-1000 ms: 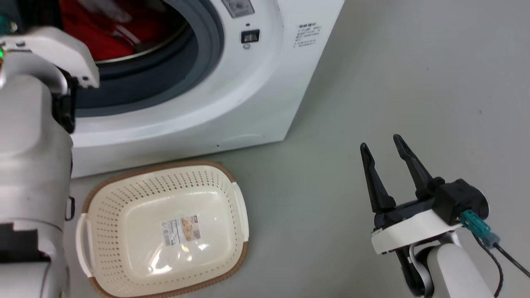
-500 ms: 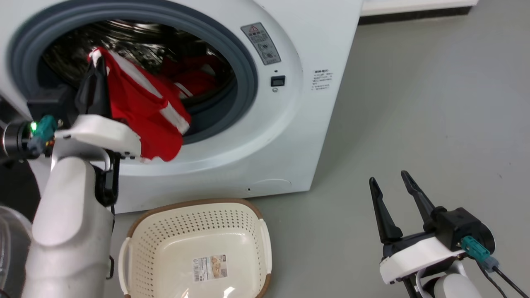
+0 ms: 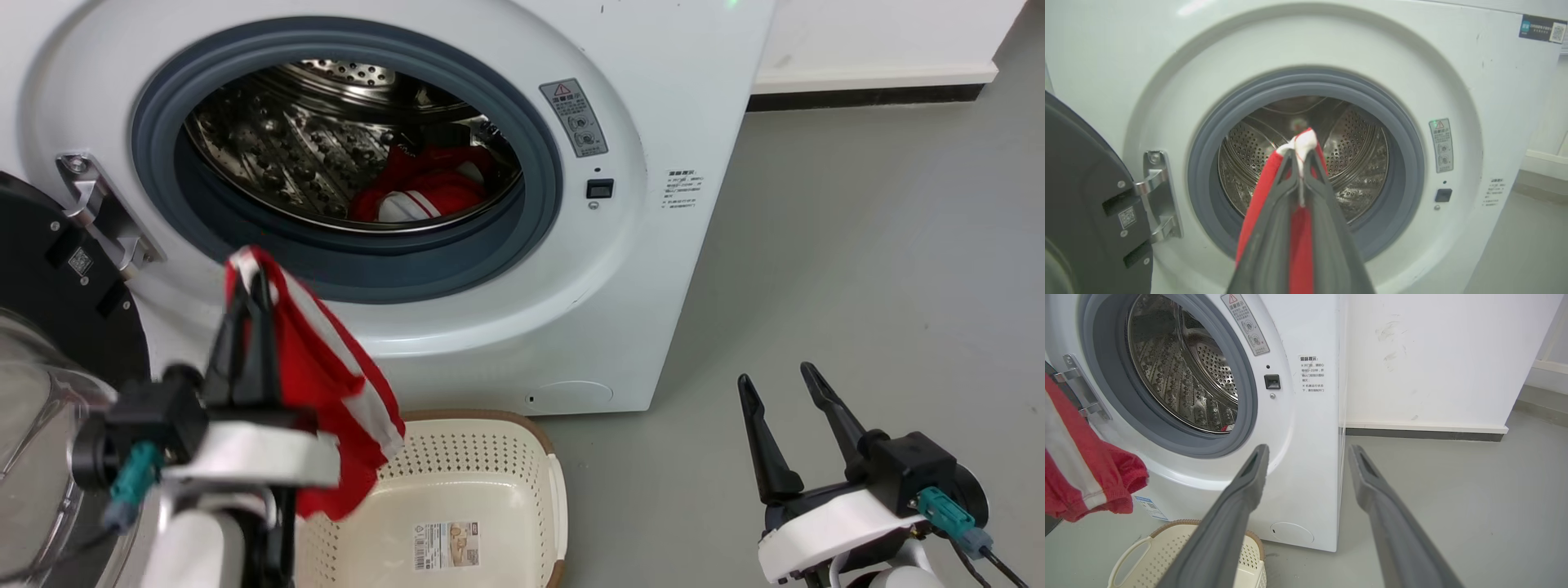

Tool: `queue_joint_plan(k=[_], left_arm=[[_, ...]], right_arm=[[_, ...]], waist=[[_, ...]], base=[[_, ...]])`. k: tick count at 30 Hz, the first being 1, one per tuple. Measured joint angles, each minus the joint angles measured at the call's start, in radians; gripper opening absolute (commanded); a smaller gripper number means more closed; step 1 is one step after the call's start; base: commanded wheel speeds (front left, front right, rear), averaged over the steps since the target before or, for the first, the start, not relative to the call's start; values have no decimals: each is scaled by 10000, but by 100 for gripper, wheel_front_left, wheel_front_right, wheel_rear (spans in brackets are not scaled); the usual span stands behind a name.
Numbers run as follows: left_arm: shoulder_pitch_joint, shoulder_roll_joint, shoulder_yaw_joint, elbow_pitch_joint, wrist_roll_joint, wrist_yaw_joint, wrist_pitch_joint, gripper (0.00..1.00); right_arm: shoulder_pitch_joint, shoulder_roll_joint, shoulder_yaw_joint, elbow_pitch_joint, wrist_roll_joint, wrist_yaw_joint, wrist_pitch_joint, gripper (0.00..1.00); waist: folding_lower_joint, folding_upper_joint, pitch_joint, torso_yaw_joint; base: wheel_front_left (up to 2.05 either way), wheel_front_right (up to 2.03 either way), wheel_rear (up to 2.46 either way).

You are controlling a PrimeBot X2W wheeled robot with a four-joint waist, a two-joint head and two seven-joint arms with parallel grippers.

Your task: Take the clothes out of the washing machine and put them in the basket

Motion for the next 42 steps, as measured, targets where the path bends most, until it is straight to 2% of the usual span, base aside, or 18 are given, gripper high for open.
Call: queue_joint_plan(k=[4,10,24,31,37,42], left_arm=[[1245,-295,-138,-161,-251,130,376,0],[1565,-629,-334,1766,-677,12,142,0],[-1949,-581,-846,7666,-564,-665,-257,0],[-3676,-477,-943,10521,-552,-748,-38,0],[-4347,-420,-700,12115,-840,-662,-71,0],[-4388,-408,-692,12654,-940,-802,-378,0]], right_arm=[[-5,0,38,-107,2,0,44,100],[-226,0,232,-242,10,2,82,100],[-1364,0,594,-278,165,2,-198,100],[-1957,-4,911,-23,399,2,-474,100],[-2257,-4,1106,205,500,2,-619,100],[-2410,-2,1106,439,525,2,-690,100]], waist=[[1,0,199,103],[2,0,840,170],[5,0,3350,-304],[6,0,4694,-734],[5,0,5602,-1123],[6,0,5897,-1353]], base=[[0,0,0],[0,0,0],[0,0,0],[0,0,0],[0,0,0],[0,0,0]])
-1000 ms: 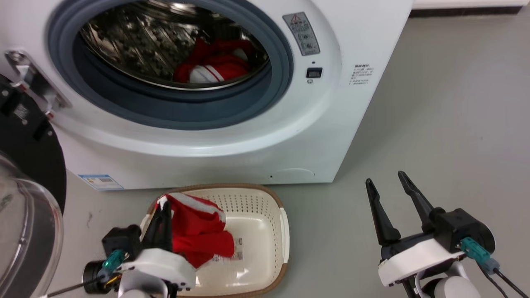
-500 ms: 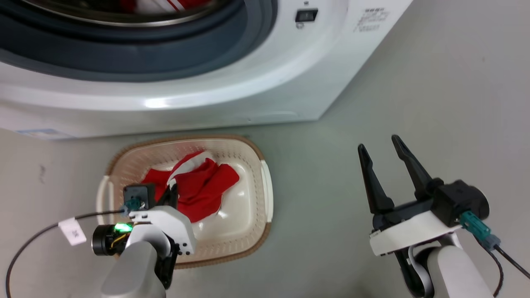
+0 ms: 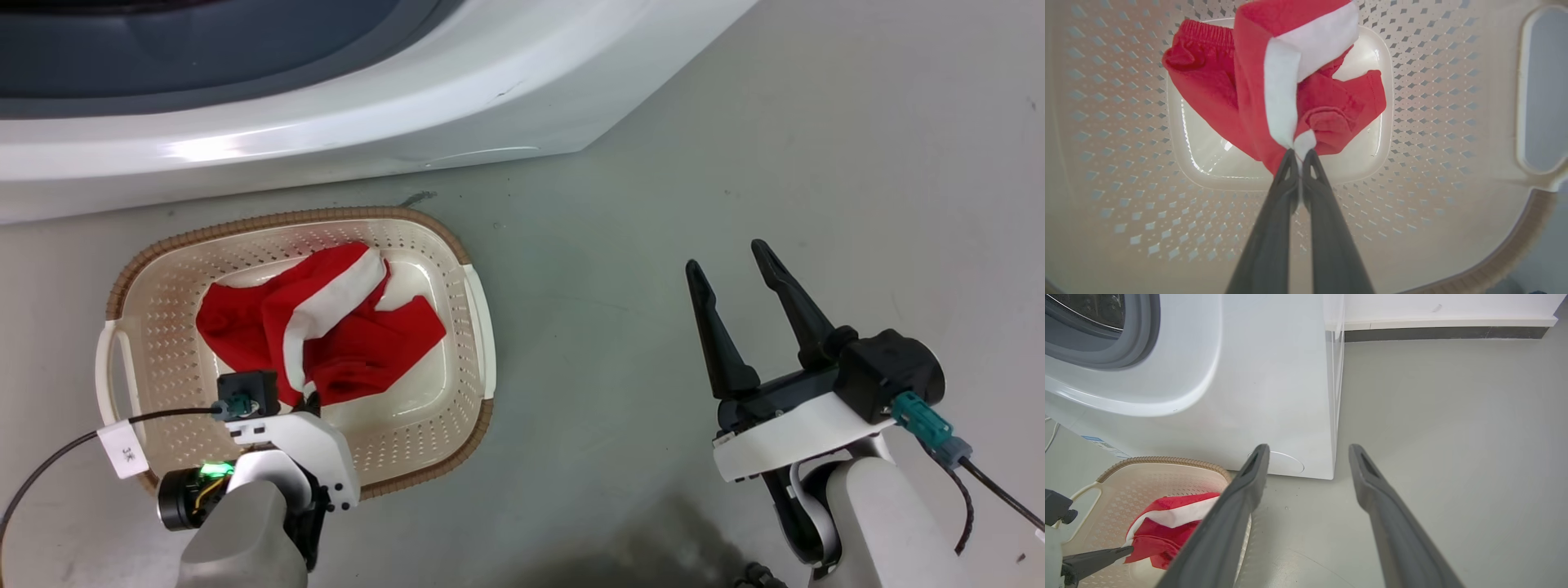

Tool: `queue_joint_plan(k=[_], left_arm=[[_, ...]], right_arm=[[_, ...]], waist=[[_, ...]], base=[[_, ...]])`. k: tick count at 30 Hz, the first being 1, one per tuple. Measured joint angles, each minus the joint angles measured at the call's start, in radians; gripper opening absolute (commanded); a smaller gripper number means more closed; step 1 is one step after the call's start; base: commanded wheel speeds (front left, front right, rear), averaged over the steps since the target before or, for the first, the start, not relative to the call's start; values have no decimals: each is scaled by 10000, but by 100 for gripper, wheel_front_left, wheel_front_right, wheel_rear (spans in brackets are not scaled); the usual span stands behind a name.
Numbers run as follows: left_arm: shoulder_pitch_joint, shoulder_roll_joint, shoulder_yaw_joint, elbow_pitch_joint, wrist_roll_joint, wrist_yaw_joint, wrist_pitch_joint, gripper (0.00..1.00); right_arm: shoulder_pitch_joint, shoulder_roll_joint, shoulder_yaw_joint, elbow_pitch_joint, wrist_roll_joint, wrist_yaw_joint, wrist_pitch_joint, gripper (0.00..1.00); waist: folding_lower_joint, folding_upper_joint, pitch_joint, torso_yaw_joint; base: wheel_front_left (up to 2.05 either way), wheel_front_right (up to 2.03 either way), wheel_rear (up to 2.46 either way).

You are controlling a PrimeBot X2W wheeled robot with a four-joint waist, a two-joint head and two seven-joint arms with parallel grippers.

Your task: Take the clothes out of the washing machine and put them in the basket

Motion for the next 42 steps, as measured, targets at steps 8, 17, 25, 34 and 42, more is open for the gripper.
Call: queue_joint_plan(k=[8,17,25,34,42], left_arm=[[325,-178,-324,-376,240,-171,-357,100],[1410,-180,-686,-3189,1279,270,-372,100],[1553,-8,-629,-5256,1789,474,-385,100],[469,163,-232,-5864,1854,477,-385,100],[-1539,683,-54,-4761,1766,178,-288,100]], right_arm=[[84,8,-274,376,-190,0,-48,100],[837,6,-652,407,-320,0,102,100],[1231,6,-738,125,-311,0,336,100],[1381,6,-625,-153,-265,0,451,100],[1433,4,-433,-364,-88,0,445,100]], waist=[[-1,0,-1112,349],[-2,0,-2859,948],[-3,0,-3813,1282],[-3,0,-4037,1062],[-3,0,-3809,572]], base=[[0,0,0],[0,0,0],[0,0,0],[0,0,0],[0,0,0]])
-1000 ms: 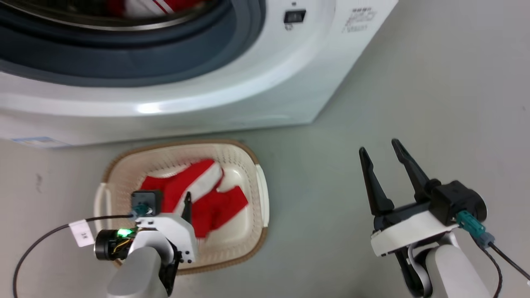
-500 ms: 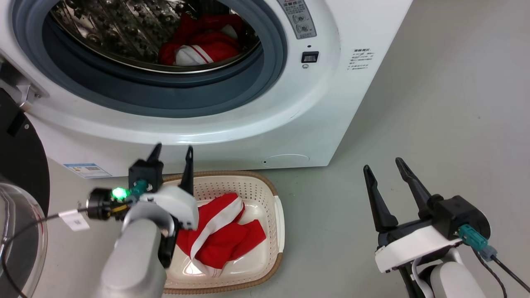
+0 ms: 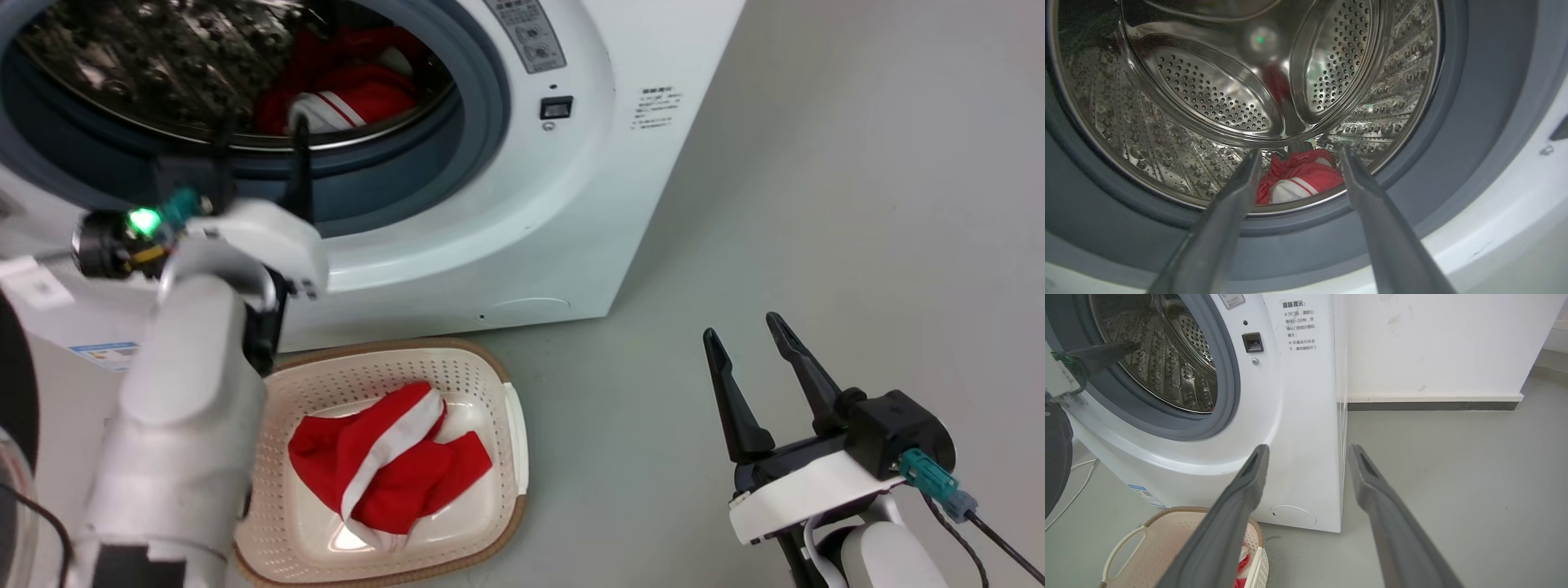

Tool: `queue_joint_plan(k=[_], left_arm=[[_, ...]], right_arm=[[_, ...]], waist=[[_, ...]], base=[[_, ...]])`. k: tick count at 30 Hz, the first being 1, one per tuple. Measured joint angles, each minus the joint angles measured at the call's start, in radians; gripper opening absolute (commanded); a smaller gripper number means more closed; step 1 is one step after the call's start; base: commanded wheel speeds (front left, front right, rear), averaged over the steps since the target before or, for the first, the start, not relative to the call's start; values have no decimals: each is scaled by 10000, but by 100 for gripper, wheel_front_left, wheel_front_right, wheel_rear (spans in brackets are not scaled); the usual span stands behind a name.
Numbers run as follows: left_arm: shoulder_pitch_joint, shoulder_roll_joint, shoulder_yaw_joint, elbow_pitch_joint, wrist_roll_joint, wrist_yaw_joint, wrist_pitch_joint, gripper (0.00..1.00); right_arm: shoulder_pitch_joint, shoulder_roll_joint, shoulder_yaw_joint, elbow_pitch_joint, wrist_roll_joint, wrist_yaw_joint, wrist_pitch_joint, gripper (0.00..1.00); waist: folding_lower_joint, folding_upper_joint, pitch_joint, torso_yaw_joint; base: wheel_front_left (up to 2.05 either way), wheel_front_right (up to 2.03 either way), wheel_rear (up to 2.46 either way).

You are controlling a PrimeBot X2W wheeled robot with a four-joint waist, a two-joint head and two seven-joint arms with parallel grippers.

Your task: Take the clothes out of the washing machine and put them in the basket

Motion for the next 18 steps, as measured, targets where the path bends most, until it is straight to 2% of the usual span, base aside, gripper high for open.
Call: queue_joint_plan(k=[9,18], left_arm=[[-2547,909,-117,1430,244,-169,813,100],[-4820,1737,-207,2545,267,-441,2157,100]], right_arm=[[-326,-4,293,-73,456,-2,-268,100],[-844,-8,665,69,976,-2,-464,100]], waist=[[0,0,1065,-681],[1,0,2586,-1423]], base=[[0,0,0],[0,0,0]])
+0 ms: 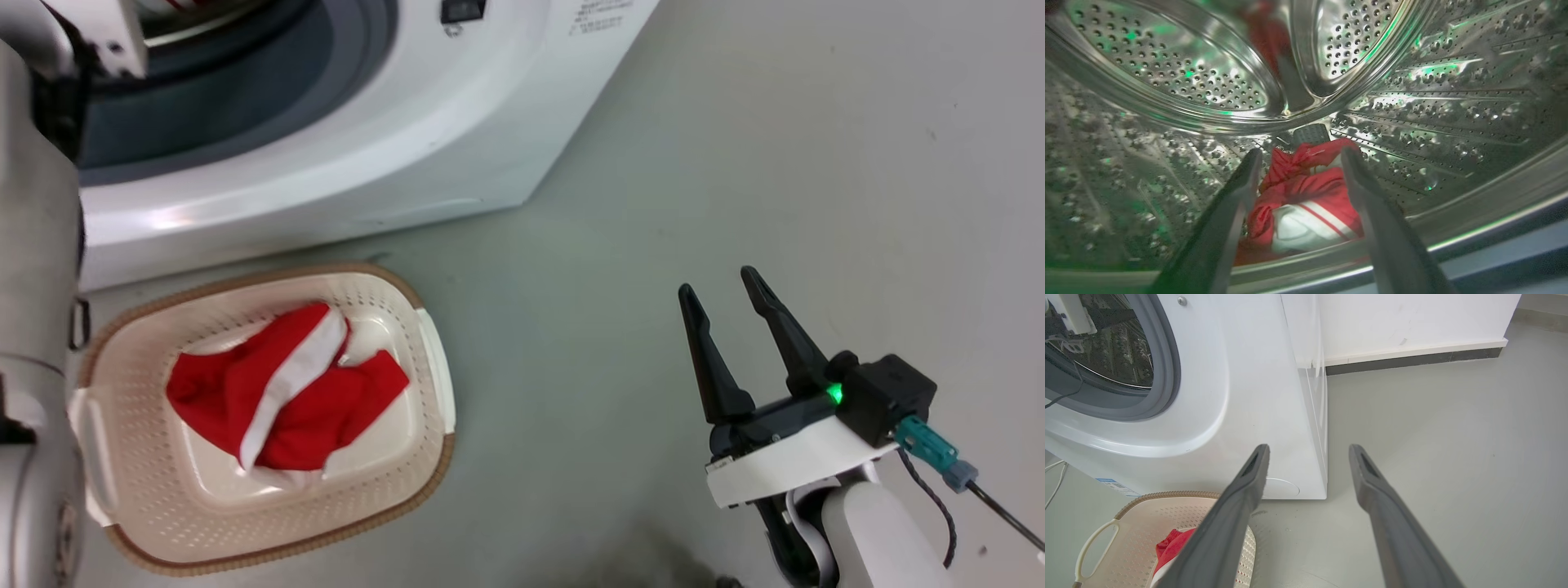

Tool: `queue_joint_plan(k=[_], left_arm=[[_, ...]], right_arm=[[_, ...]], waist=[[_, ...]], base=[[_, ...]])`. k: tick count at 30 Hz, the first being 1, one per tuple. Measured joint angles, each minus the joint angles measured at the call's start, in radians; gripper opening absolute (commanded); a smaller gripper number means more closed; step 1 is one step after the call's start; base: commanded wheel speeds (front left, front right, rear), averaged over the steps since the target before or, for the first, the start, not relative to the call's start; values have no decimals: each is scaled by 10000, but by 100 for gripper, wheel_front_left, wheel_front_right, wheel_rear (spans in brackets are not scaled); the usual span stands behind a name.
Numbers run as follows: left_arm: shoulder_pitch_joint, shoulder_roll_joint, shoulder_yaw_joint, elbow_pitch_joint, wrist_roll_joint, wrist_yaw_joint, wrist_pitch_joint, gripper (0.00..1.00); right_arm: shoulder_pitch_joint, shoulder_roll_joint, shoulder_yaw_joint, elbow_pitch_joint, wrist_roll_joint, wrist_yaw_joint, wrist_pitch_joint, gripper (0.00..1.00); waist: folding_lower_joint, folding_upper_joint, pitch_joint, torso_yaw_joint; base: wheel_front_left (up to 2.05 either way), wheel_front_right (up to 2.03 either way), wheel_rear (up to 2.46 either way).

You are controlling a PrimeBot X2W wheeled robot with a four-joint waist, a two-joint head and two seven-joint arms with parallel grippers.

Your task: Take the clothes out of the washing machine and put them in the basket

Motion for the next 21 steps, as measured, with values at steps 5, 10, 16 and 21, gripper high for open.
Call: queue_joint_plan(k=[5,10,16,21], left_arm=[[-1039,211,-67,422,-19,-98,673,100],[-1926,337,-136,669,-46,-144,1499,100],[-2844,662,-205,974,-86,-188,2746,100],[-3450,784,-236,1214,-219,-247,3954,100]], right_arm=[[-328,-2,207,-127,144,2,-44,100],[-505,2,493,-286,144,2,-52,100],[-595,4,771,-456,244,2,-52,100],[-595,4,932,-518,301,2,-52,100]], waist=[[0,0,898,-278],[0,0,1672,-461],[1,0,2285,-783],[0,0,2597,-1006]], base=[[0,0,0],[0,0,0],[0,0,0],[0,0,0]])
